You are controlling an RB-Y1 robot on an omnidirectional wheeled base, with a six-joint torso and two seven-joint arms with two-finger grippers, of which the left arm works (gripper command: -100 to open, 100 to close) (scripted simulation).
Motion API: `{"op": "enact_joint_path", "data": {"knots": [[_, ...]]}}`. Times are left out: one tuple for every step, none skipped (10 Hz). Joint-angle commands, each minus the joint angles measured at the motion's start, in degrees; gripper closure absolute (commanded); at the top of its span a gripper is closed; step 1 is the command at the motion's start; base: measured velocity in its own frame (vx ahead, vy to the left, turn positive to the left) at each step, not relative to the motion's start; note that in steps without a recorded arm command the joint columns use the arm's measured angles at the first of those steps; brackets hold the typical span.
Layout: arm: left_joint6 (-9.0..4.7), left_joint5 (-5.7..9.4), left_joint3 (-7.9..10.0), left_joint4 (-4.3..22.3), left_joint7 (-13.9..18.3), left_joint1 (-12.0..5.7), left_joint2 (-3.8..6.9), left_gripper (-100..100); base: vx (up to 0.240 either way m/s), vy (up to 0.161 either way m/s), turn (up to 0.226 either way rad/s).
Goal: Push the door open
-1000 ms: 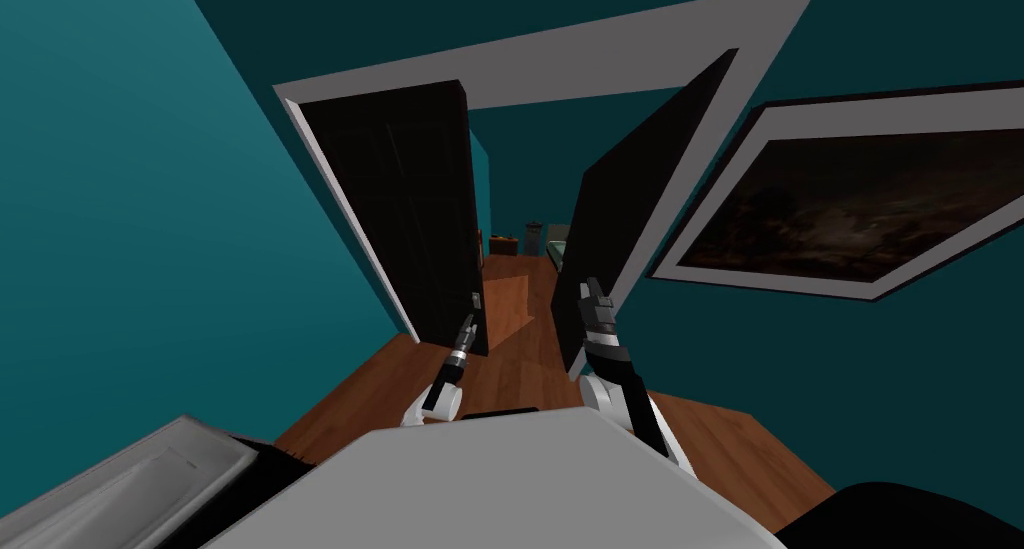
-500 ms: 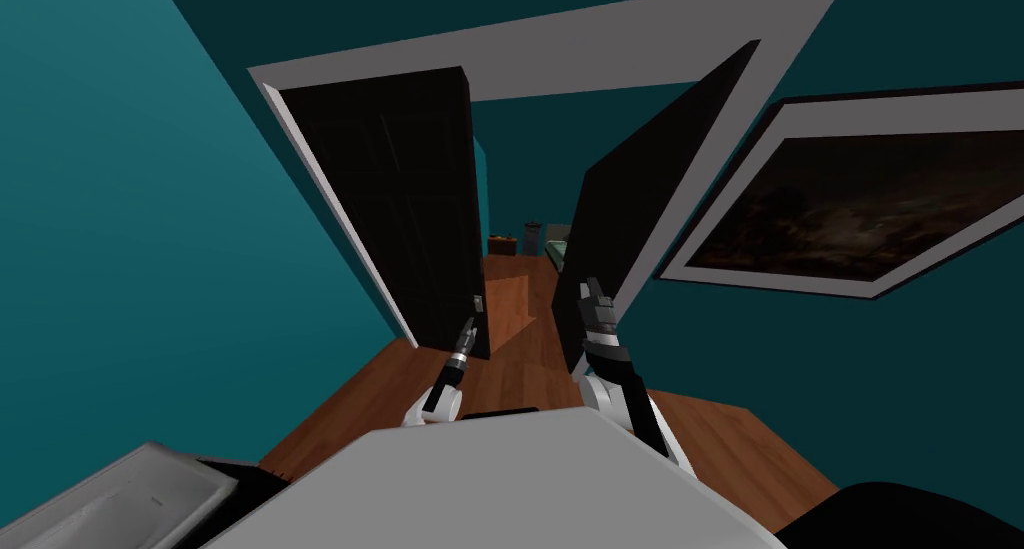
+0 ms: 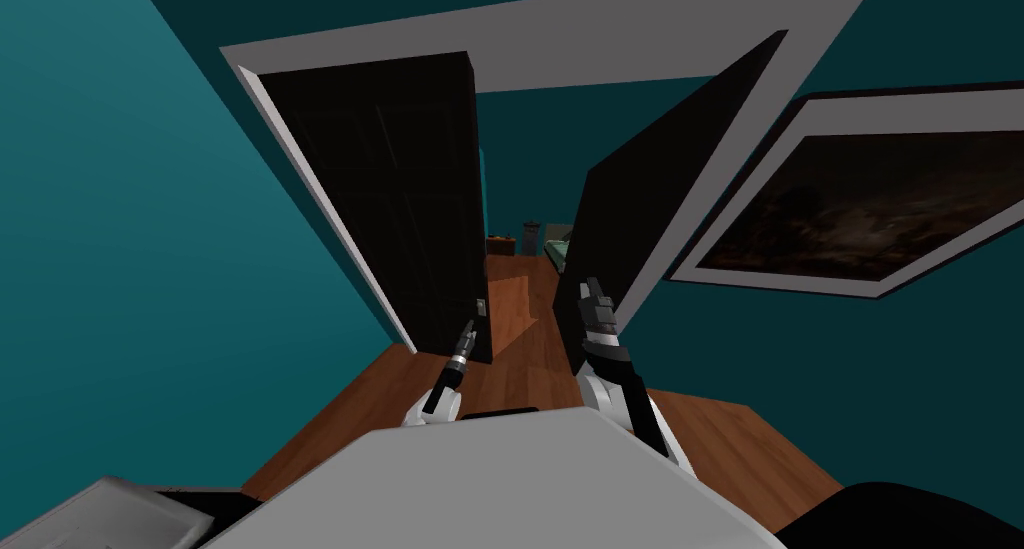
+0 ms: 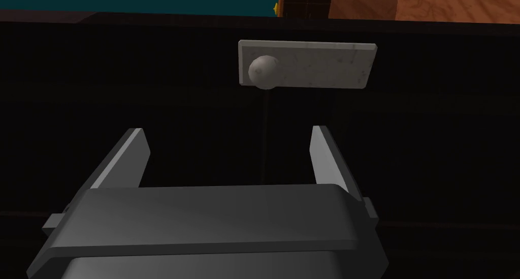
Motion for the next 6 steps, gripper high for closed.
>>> {"op": "enact_joint_path", "data": {"knots": [[-0.4,0.46,-0.42,2.1,-0.2,-0.69,-0.1,-100,0.054,0.107,-0.053],[-0.48,0.61,-0.55,2.6,-0.2,-0.88,-0.1,-100,0.061,0.07,-0.042],[-0.62,0.86,-0.76,3.6,-0.3,-1.23,-0.1,-100,0.057,0.057,-0.033],[-0.77,1.15,-1.01,4.7,-0.4,-1.63,-0.11,-100,0.054,0.071,-0.044],[-0.56,0.97,-0.87,3.7,-0.3,-1.2,0.01,-100,0.023,0.034,-0.012],[-0.76,0.99,-0.7,4.0,-0.3,-1.21,-0.06,-100,0.119,-0.016,-0.031]]}}
